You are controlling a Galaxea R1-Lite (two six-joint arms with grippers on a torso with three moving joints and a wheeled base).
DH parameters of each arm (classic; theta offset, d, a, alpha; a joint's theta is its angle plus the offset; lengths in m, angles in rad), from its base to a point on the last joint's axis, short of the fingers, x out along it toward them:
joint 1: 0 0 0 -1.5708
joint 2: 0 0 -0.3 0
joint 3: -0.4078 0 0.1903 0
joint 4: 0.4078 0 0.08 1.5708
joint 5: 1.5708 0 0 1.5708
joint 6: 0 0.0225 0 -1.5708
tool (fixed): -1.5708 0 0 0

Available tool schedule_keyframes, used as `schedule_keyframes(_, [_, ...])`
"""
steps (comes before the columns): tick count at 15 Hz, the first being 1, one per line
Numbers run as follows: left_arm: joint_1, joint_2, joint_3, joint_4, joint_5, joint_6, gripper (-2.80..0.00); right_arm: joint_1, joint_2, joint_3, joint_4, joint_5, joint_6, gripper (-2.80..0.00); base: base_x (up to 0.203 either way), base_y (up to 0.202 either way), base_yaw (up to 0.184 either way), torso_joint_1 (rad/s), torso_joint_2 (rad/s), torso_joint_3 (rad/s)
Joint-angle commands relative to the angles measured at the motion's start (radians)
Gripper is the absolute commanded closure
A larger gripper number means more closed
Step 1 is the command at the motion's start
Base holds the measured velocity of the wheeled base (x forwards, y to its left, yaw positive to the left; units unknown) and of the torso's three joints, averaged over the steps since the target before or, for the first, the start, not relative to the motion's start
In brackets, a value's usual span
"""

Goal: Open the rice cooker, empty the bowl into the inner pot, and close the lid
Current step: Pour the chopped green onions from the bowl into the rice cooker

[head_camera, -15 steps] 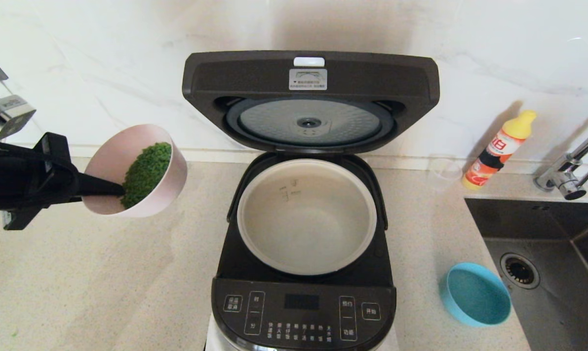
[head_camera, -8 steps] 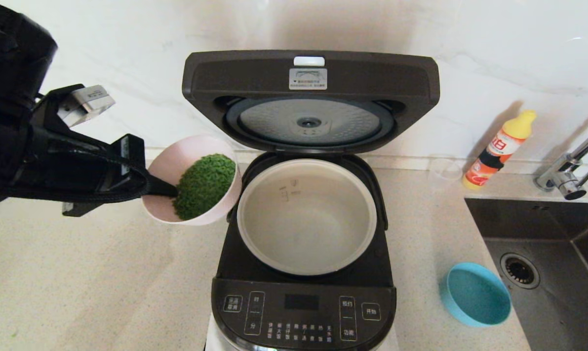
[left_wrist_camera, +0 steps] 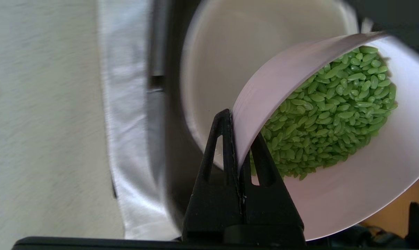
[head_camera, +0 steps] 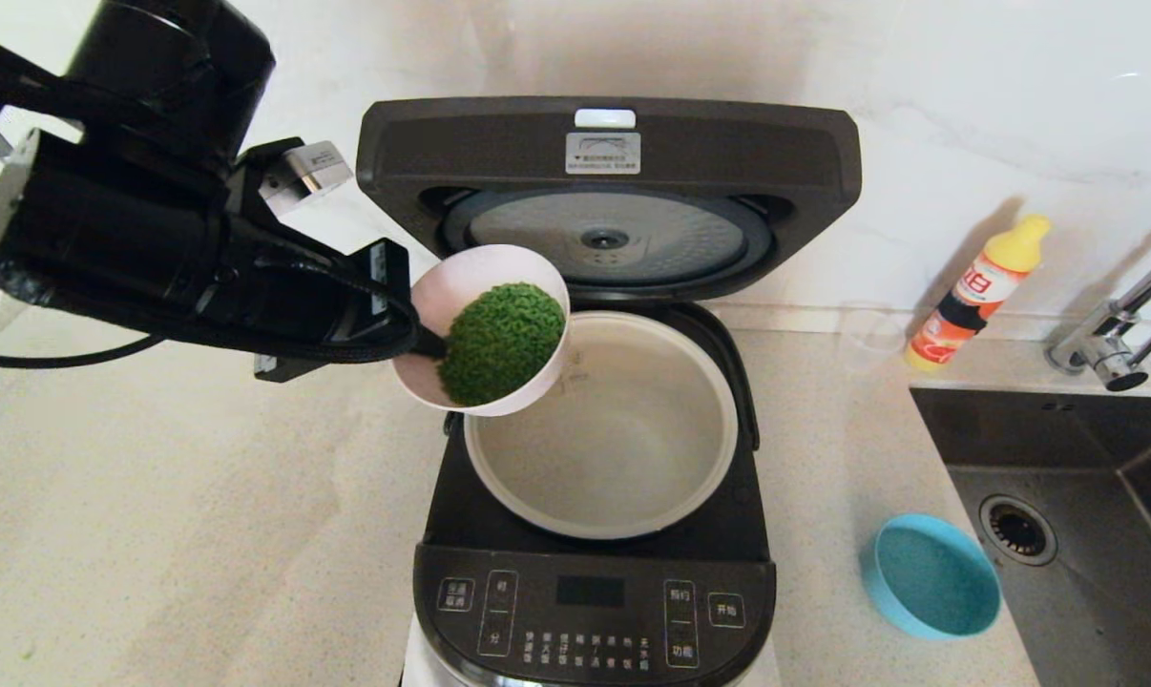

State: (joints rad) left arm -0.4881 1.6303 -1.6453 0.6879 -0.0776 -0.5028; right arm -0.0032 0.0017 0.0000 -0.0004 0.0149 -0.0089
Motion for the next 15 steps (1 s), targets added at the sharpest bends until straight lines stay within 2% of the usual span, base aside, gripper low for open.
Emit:
schedule_keyframes(1, [-0.05,0.047,-0.021,0.003,0.029,-0.003,0.0,0.0,0.0,0.002,-0.001,0.0,0.0,0.0,0.0,0.0,0.0,0.0,0.0,0.0])
schedule_keyframes(3, [-0.089,0.095,-0.041,0.0,0.094,-0.001,0.0,0.0,0.0,0.002,-0.001,0.0,0.0,0.0,0.0,0.0,0.0,0.0,0.0,0.0])
schedule_keyframes(5, [-0.102,0.145,-0.085,-0.01,0.13,-0.002,0.0,0.0,0.0,0.001,-0.001,0.0,0.0,0.0,0.0,0.0,0.0,0.0,0.0,0.0])
schedule_keyframes(9, [-0.106,0.213,-0.099,-0.203,0.167,-0.031,0.0,0.0,0.0,0.002,-0.001,0.0,0.0,0.0,0.0,0.0,0.0,0.0,0.0,0.0])
schedule_keyframes(15, [-0.133,0.181,-0.036,-0.218,0.174,-0.08,0.0,0.0,0.0,0.0,-0.001,0.0,0.0,0.0,0.0,0.0,0.0,0.0,0.0,0.0])
